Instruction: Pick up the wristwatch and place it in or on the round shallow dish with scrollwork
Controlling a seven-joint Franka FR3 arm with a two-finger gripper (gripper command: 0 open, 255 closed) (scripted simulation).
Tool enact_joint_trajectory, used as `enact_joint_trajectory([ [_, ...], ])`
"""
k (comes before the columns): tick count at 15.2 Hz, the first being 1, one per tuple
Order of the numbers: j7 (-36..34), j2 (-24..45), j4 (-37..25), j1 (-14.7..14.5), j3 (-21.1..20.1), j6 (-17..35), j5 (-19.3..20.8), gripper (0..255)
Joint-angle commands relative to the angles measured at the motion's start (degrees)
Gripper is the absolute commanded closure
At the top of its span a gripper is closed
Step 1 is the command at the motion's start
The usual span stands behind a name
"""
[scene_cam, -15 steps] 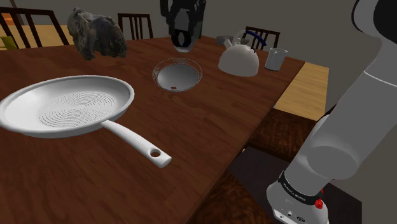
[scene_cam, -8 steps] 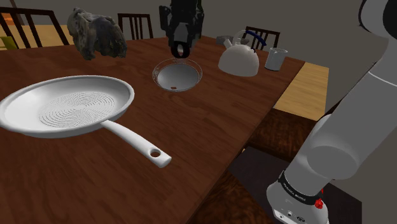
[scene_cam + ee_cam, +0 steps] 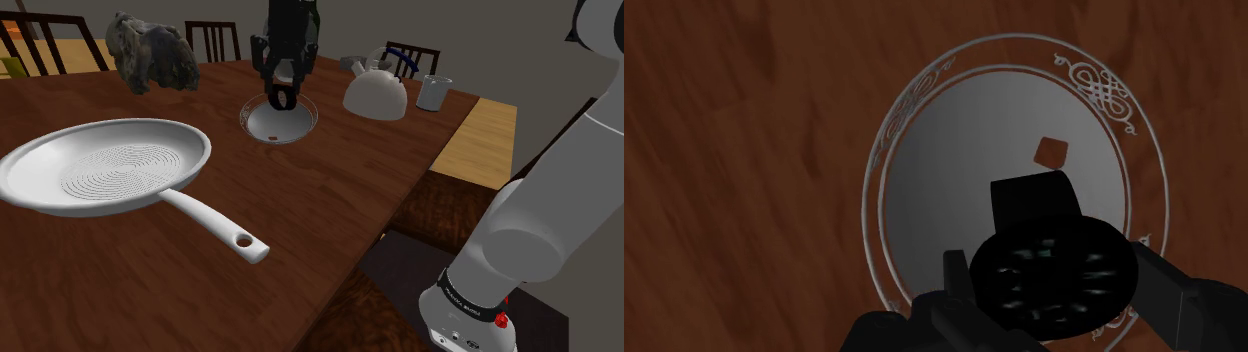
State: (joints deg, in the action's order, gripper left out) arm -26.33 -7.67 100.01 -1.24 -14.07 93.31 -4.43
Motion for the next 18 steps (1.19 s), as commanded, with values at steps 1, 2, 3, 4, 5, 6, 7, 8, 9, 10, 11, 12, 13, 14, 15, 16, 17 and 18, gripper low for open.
enact_joint_trajectory([
  [1,0.02,-0.12,0.59,-0.01,0.00,0.50,-0.03,255],
  [2,0.02,-0.12,0.59,-0.01,0.00,0.50,-0.03,255],
  [3,0.02,-0.12,0.59,-0.01,0.00,0.50,-0.03,255],
  [4,0.02,-0.12,0.59,-0.01,0.00,0.50,-0.03,255],
  [5,0.02,-0.12,0.59,-0.01,0.00,0.50,-0.03,255],
  [6,0.02,-0.12,0.59,-0.01,0.00,0.50,-0.03,255],
  [7,0.03,-0.12,0.58,-0.01,0.00,0.49,-0.03,255],
  [8,0.03,-0.12,0.58,-0.01,0.00,0.49,-0.03,0],
  [9,0.03,-0.12,0.58,-0.01,0.00,0.49,-0.03,0],
  [10,0.03,-0.12,0.59,-0.01,0.00,0.49,-0.03,0],
  [11,0.03,-0.12,0.59,-0.01,0.00,0.49,-0.03,0],
  [12,0.03,-0.12,0.59,-0.01,0.00,0.49,-0.03,0],
  [13,0.03,-0.12,0.59,-0.01,0.00,0.49,-0.03,0],
  [14,-0.07,0.28,-1.79,0.03,0.03,-1.49,0.08,0],
  [15,-0.18,0.78,-4.29,0.07,0.05,-3.50,0.20,0],
  [16,-0.31,1.37,-6.91,0.10,0.05,-5.55,0.34,0],
  [17,-0.43,1.91,-9.08,0.11,0.04,-7.18,0.47,0],
  [18,-0.43,1.91,-9.08,0.11,0.05,-7.18,0.47,0],
])
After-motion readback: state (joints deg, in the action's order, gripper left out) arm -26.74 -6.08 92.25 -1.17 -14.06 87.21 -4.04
